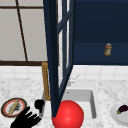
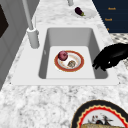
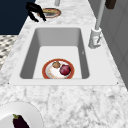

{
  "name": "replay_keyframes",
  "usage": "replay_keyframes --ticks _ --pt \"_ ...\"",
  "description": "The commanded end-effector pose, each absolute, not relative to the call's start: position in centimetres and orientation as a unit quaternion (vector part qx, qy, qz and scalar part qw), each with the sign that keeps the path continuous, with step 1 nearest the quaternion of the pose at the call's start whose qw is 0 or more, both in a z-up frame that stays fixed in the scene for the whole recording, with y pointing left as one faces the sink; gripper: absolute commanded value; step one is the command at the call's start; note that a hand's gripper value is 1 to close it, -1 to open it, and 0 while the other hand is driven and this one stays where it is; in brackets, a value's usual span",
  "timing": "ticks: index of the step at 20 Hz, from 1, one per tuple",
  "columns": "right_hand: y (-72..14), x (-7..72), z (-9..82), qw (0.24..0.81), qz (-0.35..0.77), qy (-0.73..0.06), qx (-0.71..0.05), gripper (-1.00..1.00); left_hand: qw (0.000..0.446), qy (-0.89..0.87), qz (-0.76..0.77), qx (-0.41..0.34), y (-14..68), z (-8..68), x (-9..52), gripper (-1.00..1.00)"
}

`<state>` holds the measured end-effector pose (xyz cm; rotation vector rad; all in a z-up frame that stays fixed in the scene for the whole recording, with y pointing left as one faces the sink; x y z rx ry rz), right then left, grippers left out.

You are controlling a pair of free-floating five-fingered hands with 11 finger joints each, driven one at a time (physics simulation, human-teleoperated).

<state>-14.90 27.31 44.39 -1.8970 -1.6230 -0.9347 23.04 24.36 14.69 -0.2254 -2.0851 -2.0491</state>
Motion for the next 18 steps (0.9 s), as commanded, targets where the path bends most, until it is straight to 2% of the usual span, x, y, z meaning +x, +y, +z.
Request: replay_keyframes --ticks 1,6,18 --pt "27.3 -12.5 44.3 0.257 -0.309 -0.583 -0.706 -1.00 0.105 -0.707 -0.695 -0.076 24.4 14.7 23.0 0.00" --pt "27.3 -11.7 43.6 0.249 -0.257 -0.599 -0.717 -1.00 0.105 -0.707 -0.695 -0.076 24.4 14.7 23.0 0.00" --pt "27.2 -9.3 42.0 0.296 -0.210 -0.646 -0.672 -1.00 0.105 -0.707 -0.695 -0.076 24.4 14.7 23.0 0.00"
